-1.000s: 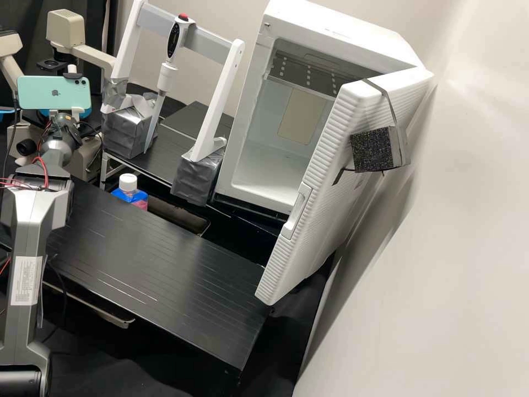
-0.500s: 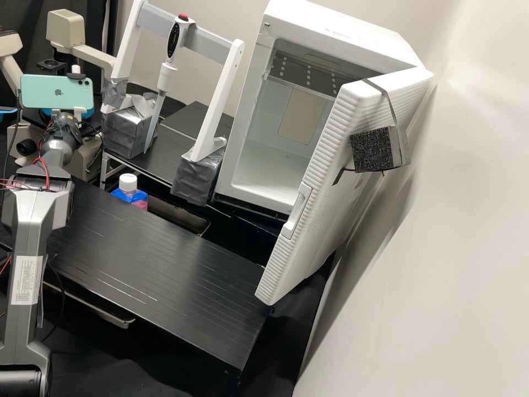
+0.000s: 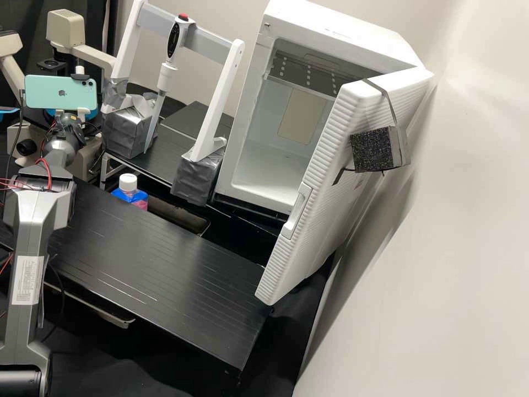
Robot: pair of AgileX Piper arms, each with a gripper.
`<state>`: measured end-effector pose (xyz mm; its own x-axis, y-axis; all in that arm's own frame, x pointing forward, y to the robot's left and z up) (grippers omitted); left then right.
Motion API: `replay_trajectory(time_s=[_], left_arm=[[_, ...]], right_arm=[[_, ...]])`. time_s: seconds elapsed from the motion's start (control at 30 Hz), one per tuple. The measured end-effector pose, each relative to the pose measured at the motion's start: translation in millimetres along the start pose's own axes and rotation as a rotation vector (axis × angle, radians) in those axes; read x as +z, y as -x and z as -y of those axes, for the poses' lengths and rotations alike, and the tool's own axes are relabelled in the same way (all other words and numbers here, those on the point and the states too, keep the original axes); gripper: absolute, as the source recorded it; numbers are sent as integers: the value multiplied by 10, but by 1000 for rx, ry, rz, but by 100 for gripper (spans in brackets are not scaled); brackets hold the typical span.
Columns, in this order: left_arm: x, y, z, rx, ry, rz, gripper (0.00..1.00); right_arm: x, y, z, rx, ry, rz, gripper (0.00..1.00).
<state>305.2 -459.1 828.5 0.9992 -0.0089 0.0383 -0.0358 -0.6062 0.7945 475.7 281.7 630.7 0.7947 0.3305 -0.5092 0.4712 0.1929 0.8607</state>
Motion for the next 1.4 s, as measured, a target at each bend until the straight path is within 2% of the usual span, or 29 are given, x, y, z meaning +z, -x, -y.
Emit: replay_trajectory(time_s=[0.1,0.13,0.87,1.03,1.17,1.4], left_arm=[[0,0,0,0,0,0,100],[0,0,0,0,0,0,100],[0,0,0,0,0,0,100],[0,0,0,0,0,0,100],[0,0,0,0,0,0,100],[0,0,0,0,0,0,100]], right_arm=[[0,0,0,0,0,0,0],[0,0,0,0,0,0,100],[49,96,66,-34,2,11,100],[28,296,-35,-42,31,8,100],[22,556,-145,-45,36,-1,100],[-191,1127,-265,-35,32,-121,100]])
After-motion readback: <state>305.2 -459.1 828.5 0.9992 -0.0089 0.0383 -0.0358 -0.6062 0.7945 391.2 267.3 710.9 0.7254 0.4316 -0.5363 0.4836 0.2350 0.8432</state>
